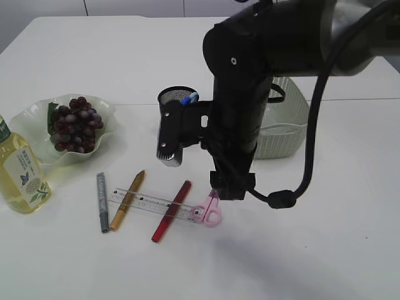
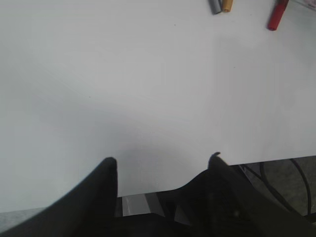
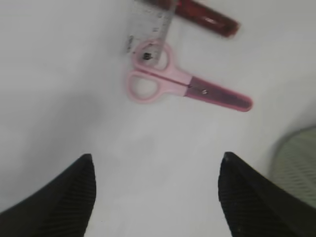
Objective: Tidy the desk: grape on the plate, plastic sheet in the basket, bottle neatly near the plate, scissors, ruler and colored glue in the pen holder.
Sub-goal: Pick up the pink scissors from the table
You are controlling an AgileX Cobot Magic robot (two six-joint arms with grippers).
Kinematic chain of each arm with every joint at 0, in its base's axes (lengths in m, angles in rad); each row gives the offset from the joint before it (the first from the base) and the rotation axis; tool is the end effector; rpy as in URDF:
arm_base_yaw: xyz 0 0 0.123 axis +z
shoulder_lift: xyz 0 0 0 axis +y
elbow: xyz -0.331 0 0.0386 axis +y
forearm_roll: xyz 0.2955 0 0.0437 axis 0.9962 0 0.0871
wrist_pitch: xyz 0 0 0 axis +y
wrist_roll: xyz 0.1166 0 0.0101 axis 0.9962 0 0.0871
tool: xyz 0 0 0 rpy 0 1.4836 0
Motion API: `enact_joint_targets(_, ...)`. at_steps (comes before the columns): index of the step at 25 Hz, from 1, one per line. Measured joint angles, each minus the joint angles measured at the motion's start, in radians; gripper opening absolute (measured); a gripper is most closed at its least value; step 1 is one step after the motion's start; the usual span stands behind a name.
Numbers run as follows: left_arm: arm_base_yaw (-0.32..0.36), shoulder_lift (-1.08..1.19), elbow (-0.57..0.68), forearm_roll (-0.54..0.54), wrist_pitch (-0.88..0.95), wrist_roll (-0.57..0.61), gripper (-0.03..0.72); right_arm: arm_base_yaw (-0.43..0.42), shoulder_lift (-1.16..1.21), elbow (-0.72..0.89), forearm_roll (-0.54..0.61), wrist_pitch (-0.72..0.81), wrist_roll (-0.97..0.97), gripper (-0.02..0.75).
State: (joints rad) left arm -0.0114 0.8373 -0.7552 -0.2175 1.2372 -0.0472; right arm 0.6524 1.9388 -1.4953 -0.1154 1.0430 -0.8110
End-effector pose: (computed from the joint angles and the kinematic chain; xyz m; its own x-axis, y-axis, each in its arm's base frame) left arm 0.1437 -0.0255 0.3062 -0.9435 -0.1059 -0.3140 -0.0323 0.9725 -0.2309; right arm 0.3733 0.2705 0.2159 -0.0541 -0.9978 -0.0371 -0.9788 0.0603 -0.1958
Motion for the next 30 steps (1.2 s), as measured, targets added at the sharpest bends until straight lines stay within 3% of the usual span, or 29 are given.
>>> enact_joint_targets(5,0.000,0.000,0.000,0.000,0.000,0.000,0.425,0.000,0.006,0.000,-0.115,-0.200,-0.070,0.564)
enact_joint_targets(11,0.000,0.000,0.000,0.010,0.000,0.000,0.425,0.000,0.006,0.000,-0.106,-0.267,-0.089,0.564)
enact_joint_targets(18,0.000,0.000,0.000,0.011,0.000,0.000,0.423,0.000,0.006,0.000,-0.034,-0.124,0.419,0.564)
enact_joint_targets(25,0.000,-0.013,0.000,-0.075,0.000,0.017,0.379,0.000,-0.159,0.000,0.165,0.068,0.497,0.566)
enact_joint_targets(30,0.000,-0.085,0.000,-0.163,0.000,0.023,0.375,0.000,-0.417,0.000,0.187,0.086,0.573,0.565)
